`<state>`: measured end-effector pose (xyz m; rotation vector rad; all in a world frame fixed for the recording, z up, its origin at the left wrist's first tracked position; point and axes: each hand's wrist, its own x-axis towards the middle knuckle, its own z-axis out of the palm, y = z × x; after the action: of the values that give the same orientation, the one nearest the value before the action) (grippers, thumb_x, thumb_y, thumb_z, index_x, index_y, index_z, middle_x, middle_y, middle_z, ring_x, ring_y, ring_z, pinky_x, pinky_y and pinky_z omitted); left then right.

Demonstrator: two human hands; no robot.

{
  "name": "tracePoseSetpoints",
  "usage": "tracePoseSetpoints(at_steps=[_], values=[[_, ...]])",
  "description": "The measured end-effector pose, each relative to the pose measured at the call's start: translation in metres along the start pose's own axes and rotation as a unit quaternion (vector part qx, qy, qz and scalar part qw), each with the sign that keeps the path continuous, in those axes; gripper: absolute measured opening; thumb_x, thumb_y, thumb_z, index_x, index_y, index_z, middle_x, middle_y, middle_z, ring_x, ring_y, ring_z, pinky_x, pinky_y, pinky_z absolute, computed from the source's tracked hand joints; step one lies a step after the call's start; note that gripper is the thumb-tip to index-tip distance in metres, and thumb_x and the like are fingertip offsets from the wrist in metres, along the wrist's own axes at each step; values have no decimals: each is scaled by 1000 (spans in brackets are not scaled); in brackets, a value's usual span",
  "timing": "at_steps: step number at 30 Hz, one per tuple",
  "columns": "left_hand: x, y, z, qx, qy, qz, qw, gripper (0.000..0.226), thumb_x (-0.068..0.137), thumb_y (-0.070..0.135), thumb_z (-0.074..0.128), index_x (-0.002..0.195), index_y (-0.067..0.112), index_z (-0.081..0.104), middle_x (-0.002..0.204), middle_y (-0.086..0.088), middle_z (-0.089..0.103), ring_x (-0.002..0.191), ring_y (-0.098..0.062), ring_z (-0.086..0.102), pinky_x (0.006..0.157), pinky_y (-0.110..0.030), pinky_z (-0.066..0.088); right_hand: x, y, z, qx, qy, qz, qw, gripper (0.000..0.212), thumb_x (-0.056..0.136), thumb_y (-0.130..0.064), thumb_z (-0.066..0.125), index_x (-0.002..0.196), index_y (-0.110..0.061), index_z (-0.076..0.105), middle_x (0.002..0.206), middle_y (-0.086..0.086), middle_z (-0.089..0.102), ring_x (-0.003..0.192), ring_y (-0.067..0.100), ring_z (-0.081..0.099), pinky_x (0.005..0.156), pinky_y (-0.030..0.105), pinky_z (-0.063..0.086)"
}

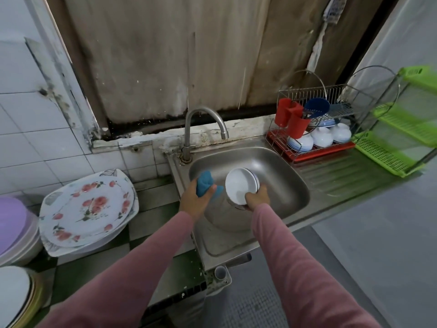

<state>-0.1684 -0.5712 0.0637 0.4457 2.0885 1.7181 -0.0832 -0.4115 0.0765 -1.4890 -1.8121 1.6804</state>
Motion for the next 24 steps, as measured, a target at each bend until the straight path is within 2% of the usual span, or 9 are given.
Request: tracePoseSetpoints(at_steps=[2, 3, 6, 9, 12, 15, 19, 21, 24], values=[[1, -1, 1, -3, 7, 0, 1000, 42, 88, 38, 70, 125, 21, 57, 117, 1, 64, 107, -18, 61, 97, -41, 52, 1, -2, 1, 6, -12, -5, 1000, 55, 90, 5, 48, 142, -8, 38, 139, 20, 45, 121, 41, 49, 45, 24, 50], [1, -1, 1, -5, 9, 0, 1000, 43, 88, 38, 69, 125, 21, 57, 118, 1, 64, 107, -18, 61, 97, -40, 51, 2, -3, 2, 5, -15, -11, 1000, 53, 90, 6, 48, 140, -8, 39, 137, 20, 46, 116, 39, 49, 42, 22, 48], [2, 0, 1, -6, 15, -1, 1000, 43, 89, 37, 69, 127, 20, 56, 119, 1, 63, 108, -17, 60, 95, -34, 51, 6, -2, 5, 10, -26, -29, 999, 51, 87, 7, 49, 133, -13, 40, 126, 18, 49, 101, 32, 50, 63, 36, 60], [2, 1, -1, -5, 20, 9, 1000, 33, 91, 34, 67, 119, 24, 55, 114, 4, 62, 103, -13, 60, 84, -23, 49, 10, 3, 8, -6, -38, -79, 996, 50, 83, 9, 52, 125, -16, 39, 114, 14, 53, 89, 24, 54, 78, 44, 60], [2, 1, -4, -5, 32, 10, 999, 28, 91, 32, 67, 116, 25, 54, 109, 6, 62, 96, -8, 60, 76, -16, 46, 12, 6, 9, -54, -62, -153, 985, 59, 76, 5, 65, 116, -28, 36, 108, 5, 55, 96, 27, 58, 89, 53, 56], [3, -1, -7, -12, 38, 4, 999, 33, 91, 33, 68, 119, 22, 56, 113, 3, 63, 99, -11, 61, 79, -21, 48, 15, 10, 11, -139, -70, -219, 963, 68, 67, -2, 72, 113, -34, 34, 105, -4, 50, 100, 27, 57, 92, 51, 53], [-2, 0, -11, -11, 55, 2, 998, 34, 91, 31, 67, 122, 23, 56, 109, 8, 61, 93, -2, 58, 74, -13, 44, 13, 14, 16, -171, -61, -286, 941, 66, 63, -3, 73, 117, -23, 39, 117, 4, 47, 99, 29, 55, 89, 50, 51], [-4, -1, -13, -9, 56, 3, 998, 33, 91, 32, 67, 121, 23, 56, 108, 9, 62, 92, 2, 56, 72, -11, 43, 11, 13, 17, -148, -73, -275, 947, 64, 68, -1, 77, 114, -20, 38, 112, 5, 52, 100, 28, 57, 89, 47, 52], [-6, -4, -18, -14, 65, -1, 998, 34, 91, 34, 67, 121, 21, 58, 113, 5, 64, 97, -6, 60, 76, -17, 46, 9, 9, 25, -55, -97, -206, 972, 63, 75, -3, 81, 113, -13, 32, 102, 1, 51, 99, 26, 56, 86, 41, 54]])
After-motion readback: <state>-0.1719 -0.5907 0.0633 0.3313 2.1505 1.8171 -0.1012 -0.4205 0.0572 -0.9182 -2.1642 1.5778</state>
